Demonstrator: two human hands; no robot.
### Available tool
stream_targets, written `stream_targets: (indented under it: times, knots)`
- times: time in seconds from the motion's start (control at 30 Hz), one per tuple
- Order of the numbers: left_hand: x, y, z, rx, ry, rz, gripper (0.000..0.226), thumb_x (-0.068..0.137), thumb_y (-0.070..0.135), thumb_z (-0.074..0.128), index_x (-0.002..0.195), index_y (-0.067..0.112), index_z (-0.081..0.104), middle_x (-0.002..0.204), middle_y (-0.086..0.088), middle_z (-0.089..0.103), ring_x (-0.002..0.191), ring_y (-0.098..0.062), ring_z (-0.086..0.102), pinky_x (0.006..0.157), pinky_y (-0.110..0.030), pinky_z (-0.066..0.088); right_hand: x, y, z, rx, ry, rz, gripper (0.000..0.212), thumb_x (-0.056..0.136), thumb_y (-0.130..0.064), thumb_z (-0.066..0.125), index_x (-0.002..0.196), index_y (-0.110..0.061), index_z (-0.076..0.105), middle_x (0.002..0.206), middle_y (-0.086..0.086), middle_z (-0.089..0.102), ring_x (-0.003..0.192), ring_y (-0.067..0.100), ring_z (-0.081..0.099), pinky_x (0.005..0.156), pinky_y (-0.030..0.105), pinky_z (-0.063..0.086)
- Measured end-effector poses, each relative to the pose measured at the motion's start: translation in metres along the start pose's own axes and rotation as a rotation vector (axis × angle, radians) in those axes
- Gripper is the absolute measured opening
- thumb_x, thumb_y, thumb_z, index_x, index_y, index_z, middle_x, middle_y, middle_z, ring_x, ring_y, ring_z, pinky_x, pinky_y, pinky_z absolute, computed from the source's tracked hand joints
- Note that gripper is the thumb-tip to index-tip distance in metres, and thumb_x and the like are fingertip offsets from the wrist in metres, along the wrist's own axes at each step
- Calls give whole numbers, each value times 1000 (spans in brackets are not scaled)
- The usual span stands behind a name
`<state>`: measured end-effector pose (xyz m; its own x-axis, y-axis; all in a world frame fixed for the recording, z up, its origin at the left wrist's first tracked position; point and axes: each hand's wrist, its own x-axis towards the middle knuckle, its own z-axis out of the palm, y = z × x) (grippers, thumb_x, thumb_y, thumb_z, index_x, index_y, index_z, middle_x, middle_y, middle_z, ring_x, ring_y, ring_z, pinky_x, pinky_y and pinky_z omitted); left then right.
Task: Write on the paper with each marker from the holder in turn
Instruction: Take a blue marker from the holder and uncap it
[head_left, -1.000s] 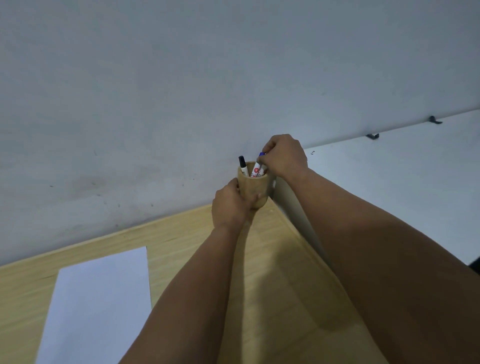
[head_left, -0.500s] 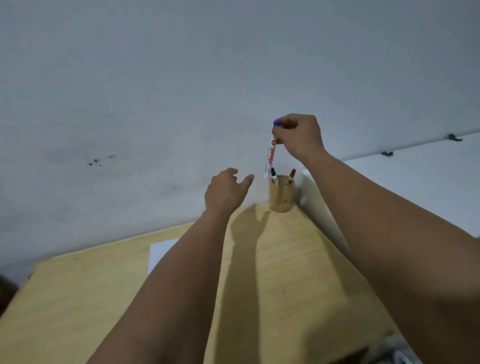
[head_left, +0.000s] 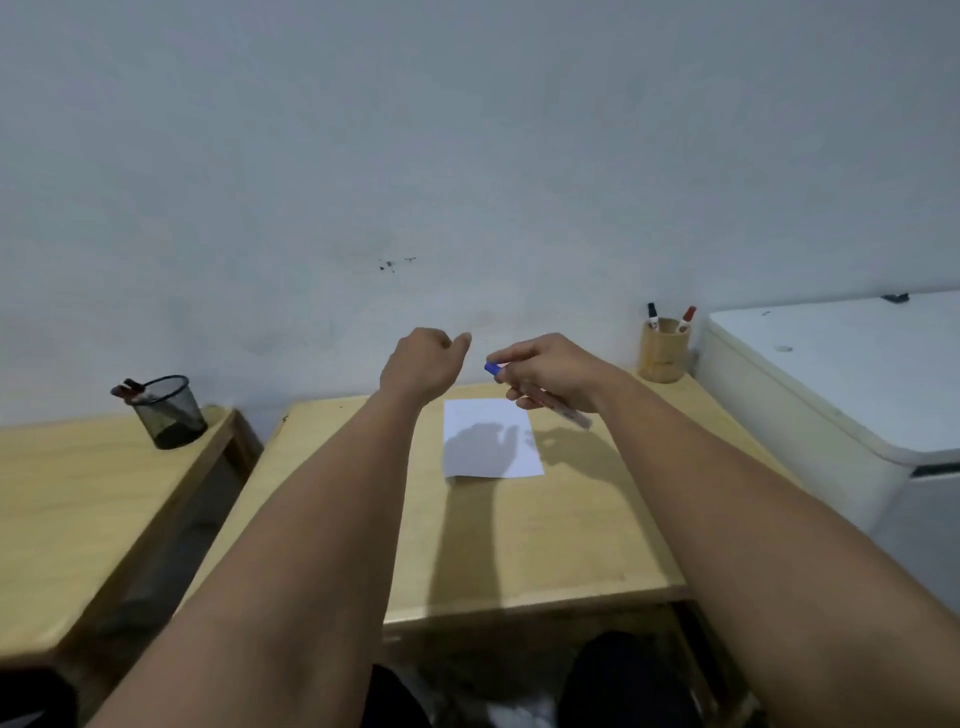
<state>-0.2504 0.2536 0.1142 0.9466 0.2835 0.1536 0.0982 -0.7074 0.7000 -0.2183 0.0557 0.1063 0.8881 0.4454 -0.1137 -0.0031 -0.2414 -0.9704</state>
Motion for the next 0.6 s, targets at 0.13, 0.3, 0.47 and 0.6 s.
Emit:
stream_targets:
  times: [0.13, 0.3, 0.47, 0.6]
  knots:
    - [-12, -19, -17, -28, -102, -4, 61, 104, 53, 42, 86, 4, 72, 83, -4, 78, 73, -21, 73, 78, -33, 54, -3, -9, 30, 39, -4, -69, 30, 91, -2, 80, 119, -3, 73, 101, 18, 77, 80, 21, 79, 71, 27, 61]
    - [-16, -26, -24, -62, -220, 23, 50, 109, 41, 38, 79, 11, 64, 75, -7, 65, 68, -27, 54, 74, -35, 49, 0, -10, 45, 88, -18, -119, 16, 88, 1, 83, 103, 3, 75, 95, 20, 77, 80, 24, 81, 81, 35, 63]
    - [-4, -31, -22, -59, -146, 66, 53, 108, 40, 38, 82, 4, 66, 76, -11, 56, 71, -27, 50, 76, -42, 53, 5, -2, 45, -159, -79, -19, 17, 94, -26, 82, 99, -10, 81, 99, 11, 85, 74, 17, 74, 75, 35, 65]
    - [3, -37, -14, -114, -196, 68, 50, 108, 45, 40, 76, 17, 65, 74, -6, 56, 68, -25, 51, 72, -36, 49, 18, 7, 49, -83, -98, -35, 17, 97, -26, 80, 94, -9, 80, 85, 9, 78, 62, 14, 61, 65, 30, 59]
